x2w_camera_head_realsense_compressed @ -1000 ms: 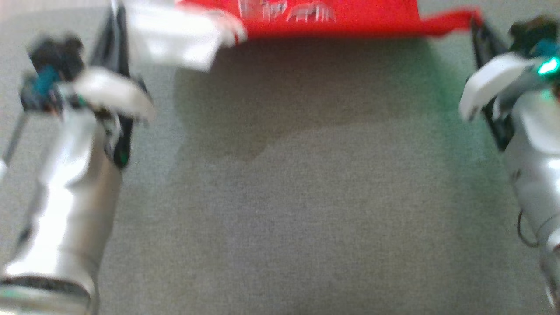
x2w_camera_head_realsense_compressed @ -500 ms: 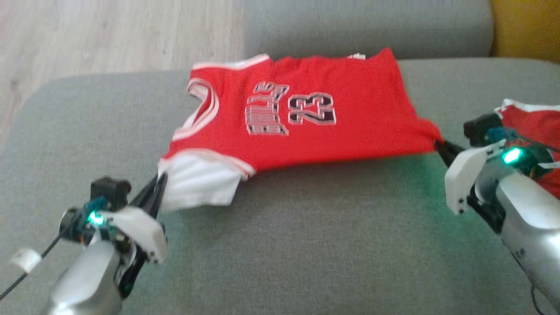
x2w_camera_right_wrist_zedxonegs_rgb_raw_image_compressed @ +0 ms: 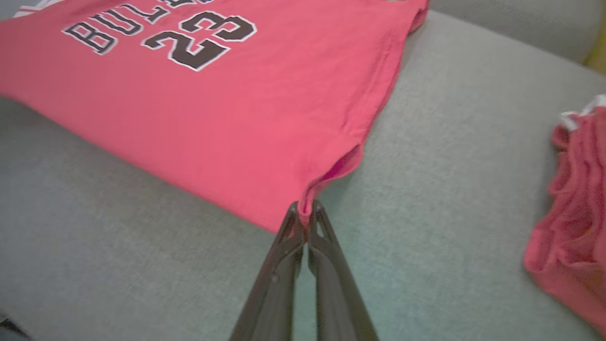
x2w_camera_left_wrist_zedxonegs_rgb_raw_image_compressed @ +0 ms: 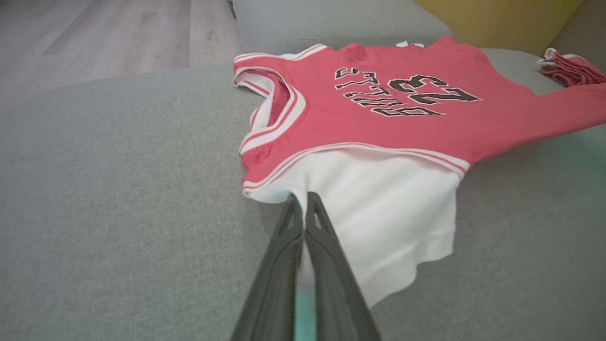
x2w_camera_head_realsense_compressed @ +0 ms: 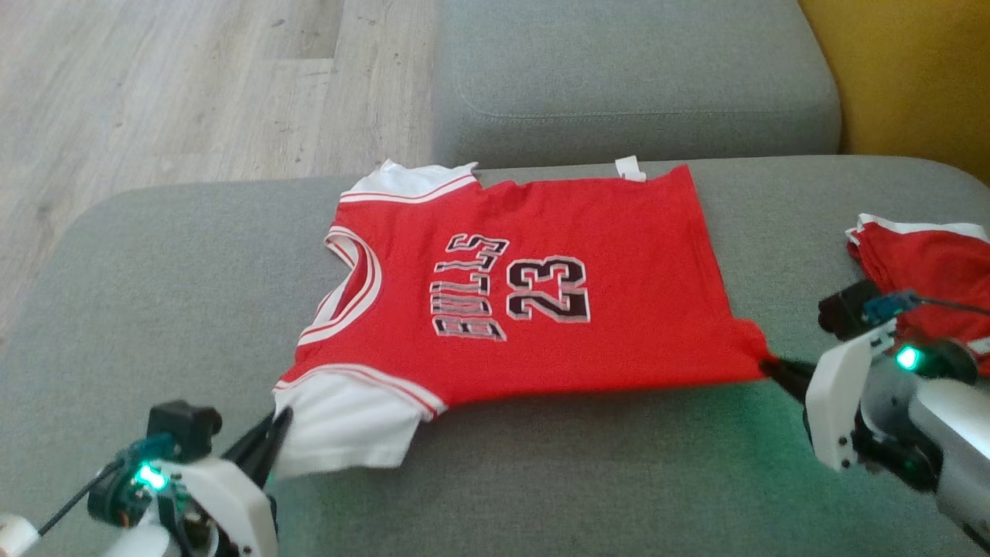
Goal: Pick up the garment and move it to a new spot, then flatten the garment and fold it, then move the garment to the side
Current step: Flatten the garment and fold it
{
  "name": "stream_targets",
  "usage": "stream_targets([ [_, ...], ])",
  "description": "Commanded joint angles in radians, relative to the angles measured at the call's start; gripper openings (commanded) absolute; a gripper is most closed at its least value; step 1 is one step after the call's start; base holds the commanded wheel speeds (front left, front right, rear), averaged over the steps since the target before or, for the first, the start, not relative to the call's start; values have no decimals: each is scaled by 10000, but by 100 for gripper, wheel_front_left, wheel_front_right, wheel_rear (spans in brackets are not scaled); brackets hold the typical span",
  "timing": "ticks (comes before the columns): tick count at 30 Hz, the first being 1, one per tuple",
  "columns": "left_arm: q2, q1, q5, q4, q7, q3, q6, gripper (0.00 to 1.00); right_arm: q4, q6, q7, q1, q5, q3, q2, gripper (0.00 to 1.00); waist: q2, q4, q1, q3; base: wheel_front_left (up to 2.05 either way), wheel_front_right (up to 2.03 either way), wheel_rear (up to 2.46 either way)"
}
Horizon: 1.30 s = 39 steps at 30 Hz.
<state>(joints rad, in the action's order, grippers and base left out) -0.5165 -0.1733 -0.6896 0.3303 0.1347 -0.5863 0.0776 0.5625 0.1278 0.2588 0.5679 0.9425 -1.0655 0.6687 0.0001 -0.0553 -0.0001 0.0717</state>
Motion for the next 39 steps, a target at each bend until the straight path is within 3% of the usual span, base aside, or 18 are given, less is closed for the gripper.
stream_targets([
  [1, -461, -395, -64, -349, 25, 507, -85, 0, -233, 29, 24, -39, 156, 44, 374, 0, -1, -11, 1, 10, 0, 0, 0],
  [9, -953, 253, -154, -2113, 699, 557, -703, 0, -1547, 29, 502, -379, 1164, -44, 1093, 0, -1, -22, 1, -34, 0, 0, 0],
  [13, -708, 118, -518, -2157, 812, 727, -838, 0, -1463, 29, 276, -253, 1013, 147, 1028, 0, -1, -49, 1, -164, 0, 0, 0],
  [30, -660, -2173, 111, -498, 1651, 160, -180, 0, -675, 29, 497, 897, 738, 509, 373, 0, -1, -69, 1, -1313, 0, 0, 0],
  [39, -298, -3817, 446, 805, 2164, -260, 136, 0, 15, 29, 548, 1554, 546, 327, -116, 0, -1, -62, 1, -1885, 0, 0, 0],
])
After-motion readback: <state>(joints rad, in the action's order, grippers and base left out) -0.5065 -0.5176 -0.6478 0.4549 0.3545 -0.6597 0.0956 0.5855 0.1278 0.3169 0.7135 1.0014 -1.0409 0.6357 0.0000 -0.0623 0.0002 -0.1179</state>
